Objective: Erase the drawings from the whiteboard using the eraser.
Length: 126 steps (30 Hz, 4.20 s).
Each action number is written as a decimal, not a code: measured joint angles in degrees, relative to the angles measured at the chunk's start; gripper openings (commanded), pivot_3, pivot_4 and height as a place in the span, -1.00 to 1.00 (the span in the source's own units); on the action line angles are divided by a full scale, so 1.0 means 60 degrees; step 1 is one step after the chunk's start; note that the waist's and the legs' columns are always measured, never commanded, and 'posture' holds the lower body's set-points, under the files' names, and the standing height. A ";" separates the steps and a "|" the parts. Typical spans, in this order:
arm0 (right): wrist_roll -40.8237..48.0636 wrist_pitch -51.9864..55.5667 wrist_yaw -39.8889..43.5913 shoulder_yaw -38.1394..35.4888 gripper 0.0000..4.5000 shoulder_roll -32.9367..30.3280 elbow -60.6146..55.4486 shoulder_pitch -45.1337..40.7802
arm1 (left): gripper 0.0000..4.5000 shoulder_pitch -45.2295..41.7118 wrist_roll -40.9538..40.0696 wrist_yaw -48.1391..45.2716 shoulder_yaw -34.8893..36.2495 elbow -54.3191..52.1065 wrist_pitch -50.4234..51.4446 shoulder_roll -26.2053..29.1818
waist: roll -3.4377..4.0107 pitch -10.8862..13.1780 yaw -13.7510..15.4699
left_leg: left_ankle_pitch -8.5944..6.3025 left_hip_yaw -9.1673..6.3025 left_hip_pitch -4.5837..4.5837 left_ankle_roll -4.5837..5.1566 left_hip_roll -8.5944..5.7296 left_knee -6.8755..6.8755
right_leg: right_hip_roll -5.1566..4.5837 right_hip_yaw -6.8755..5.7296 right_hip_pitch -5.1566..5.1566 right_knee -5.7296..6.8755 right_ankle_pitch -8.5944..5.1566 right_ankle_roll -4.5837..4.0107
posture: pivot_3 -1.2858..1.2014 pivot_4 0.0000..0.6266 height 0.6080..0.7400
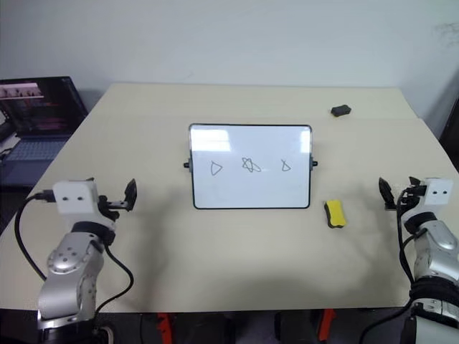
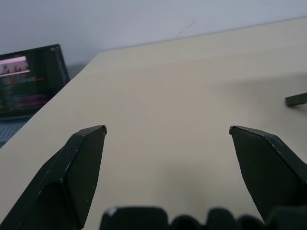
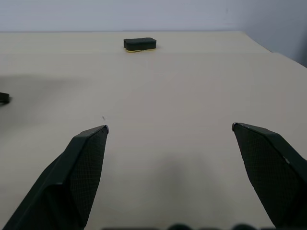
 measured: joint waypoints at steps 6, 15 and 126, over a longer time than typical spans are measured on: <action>-0.0093 0.0115 -0.0188 0.0030 0.99 -0.0008 0.0081 -0.0055 | 1.00 -0.0209 0.0196 0.0256 0.0014 0.0509 -0.0150 -0.0265 | -0.0001 0.0000 0.0009 | 0.0000 0.0001 -0.0003 -0.0001 -0.0002 0.0002 | -0.0001 -0.0001 0.0001 -0.0003 0.0001 0.0001 | 0.03 -0.52 1.00; 0.0428 0.0872 -0.0312 0.0002 0.99 0.0087 -0.1582 -0.0041 | 1.00 0.0004 -0.1388 -0.1415 0.0799 0.0288 -0.0436 0.0258 | 0.0001 0.0001 -0.0010 | 0.0001 -0.0008 -0.0001 -0.0002 0.0003 0.0000 | 0.0000 -0.0010 -0.0001 0.0003 0.0001 0.0001 | 0.03 -0.52 1.00; -0.2841 0.2749 -0.3520 0.2856 -0.50 0.2076 -0.7862 0.0353 | 1.00 -0.2245 -0.2622 -0.8887 -0.3715 -0.0825 0.1523 0.3869 | 0.0038 0.0026 -0.0059 | 0.0000 -0.0013 -0.0018 0.0001 0.0005 -0.0003 | 0.0028 -0.0002 -0.0031 0.0007 -0.0009 -0.0002 | 0.03 -0.52 1.00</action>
